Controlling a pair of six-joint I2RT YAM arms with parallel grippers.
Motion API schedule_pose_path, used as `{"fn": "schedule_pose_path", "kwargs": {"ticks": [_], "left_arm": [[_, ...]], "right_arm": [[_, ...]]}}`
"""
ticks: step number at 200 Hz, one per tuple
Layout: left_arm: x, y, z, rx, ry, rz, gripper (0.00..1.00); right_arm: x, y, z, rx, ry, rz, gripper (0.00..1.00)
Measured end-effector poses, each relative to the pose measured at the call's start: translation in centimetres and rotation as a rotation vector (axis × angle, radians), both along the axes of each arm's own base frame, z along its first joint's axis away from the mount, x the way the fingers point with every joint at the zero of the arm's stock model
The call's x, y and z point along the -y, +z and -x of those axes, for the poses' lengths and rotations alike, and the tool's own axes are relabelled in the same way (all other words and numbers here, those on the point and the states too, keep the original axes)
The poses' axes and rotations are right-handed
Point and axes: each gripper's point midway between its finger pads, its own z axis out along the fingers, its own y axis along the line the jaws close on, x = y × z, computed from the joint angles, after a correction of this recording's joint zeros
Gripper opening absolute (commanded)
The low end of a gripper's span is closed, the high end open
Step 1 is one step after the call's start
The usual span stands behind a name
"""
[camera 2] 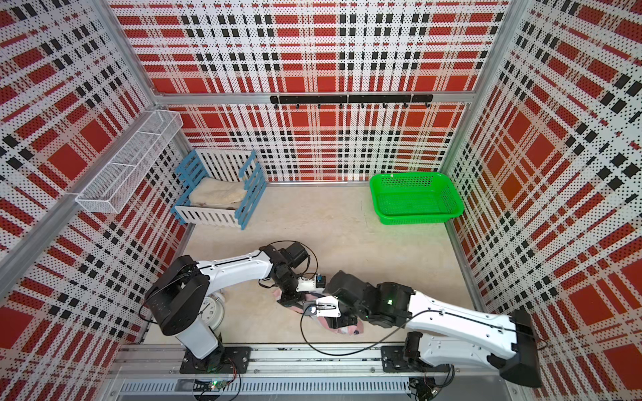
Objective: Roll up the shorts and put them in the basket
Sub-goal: Roll the shorts at the center of the board.
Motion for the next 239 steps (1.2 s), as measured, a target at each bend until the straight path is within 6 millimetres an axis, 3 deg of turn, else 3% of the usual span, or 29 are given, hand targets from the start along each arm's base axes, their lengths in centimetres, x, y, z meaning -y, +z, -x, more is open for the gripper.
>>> {"fn": "schedule_pose_path", "kwargs": {"ticks": [20, 42, 106, 112, 129, 140, 149, 164, 186, 210, 239], "left_arm": [[-0.7, 0.3, -0.9, 0.017, 0.030, -0.004, 0.08], [-0.6, 1.0, -0.9, 0.029, 0.025, 0.016, 0.08], [-0.2, 0.8, 0.3, -0.017, -0.018, 0.039, 0.05], [-0.2, 0.6, 0.4, -0.026, -0.021, 0.035, 0.07], [-0.3, 0.2, 0.5, -0.035, -0.026, 0.027, 0.25], [-0.2, 0.3, 0.5, -0.031, -0.024, 0.028, 0.39], [-0.3, 0.6, 0.1, -0.011, -0.020, 0.034, 0.52], [-0.7, 1.4, -1.0, 0.055, 0.011, 0.051, 0.61], [-1.8, 4.3, -3.3, 0.242, 0.077, 0.118, 0.77], [-2.6, 8.3, -4.8, 0.482, 0.123, 0.227, 0.81], [-2.6, 11.0, -4.3, 0.693, 0.127, 0.336, 0.83]], "right_arm": [[-0.2, -3.1, 0.3, -0.034, -0.016, 0.080, 0.77], [0.5, -5.9, -0.8, -0.007, -0.084, 0.155, 0.82], [1.1, -10.2, -5.5, 0.189, -0.220, 0.262, 0.88], [1.2, -10.4, -6.0, 0.187, -0.235, 0.262, 0.77], [1.6, -10.9, -7.3, 0.173, -0.277, 0.265, 0.24], [1.9, -11.2, -7.9, 0.158, -0.296, 0.262, 0.00], [2.1, -11.3, -8.1, 0.145, -0.304, 0.260, 0.00], [2.4, -11.6, -8.3, 0.121, -0.311, 0.250, 0.00], [3.0, -11.8, -8.0, 0.068, -0.302, 0.228, 0.00], [3.3, -11.3, -7.6, -0.019, -0.283, 0.169, 0.00], [3.8, -10.9, -7.4, -0.149, -0.282, 0.101, 0.00]]}}
